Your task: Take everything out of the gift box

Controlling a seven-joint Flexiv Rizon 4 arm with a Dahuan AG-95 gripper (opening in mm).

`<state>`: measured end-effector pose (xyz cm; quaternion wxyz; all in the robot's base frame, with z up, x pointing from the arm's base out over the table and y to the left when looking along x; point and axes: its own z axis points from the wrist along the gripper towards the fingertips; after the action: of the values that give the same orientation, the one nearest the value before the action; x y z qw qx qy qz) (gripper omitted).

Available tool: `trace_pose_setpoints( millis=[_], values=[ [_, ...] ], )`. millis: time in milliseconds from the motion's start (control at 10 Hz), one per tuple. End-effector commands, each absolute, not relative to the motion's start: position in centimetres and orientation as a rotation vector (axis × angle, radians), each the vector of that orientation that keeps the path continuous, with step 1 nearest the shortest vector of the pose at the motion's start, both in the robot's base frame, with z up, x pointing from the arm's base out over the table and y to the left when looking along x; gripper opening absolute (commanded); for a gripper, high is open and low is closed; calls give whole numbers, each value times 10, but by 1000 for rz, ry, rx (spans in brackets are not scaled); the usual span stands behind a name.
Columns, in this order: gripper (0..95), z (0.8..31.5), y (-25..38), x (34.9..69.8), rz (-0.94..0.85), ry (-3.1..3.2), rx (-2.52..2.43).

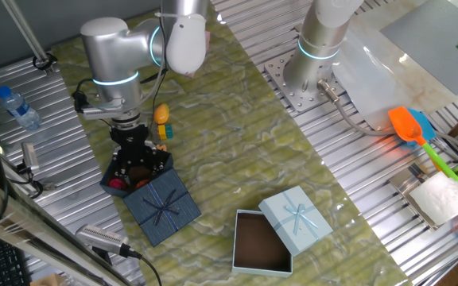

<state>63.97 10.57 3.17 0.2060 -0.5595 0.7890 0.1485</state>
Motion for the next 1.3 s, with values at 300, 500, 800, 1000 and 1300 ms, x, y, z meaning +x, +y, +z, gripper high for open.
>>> trace_pose_setpoints(
  millis=[300, 500, 800, 1000, 1300],
  values=[
    [570, 60, 94, 637, 391, 2187, -1578],
    [570, 60, 94, 636, 388, 2177, -1584],
    [570, 58, 92, 637, 380, 2179, -1571],
    [570, 56, 92, 640, 377, 2170, -1565],
    [570, 53, 93, 647, 297, 2177, -1535]
  ],
)
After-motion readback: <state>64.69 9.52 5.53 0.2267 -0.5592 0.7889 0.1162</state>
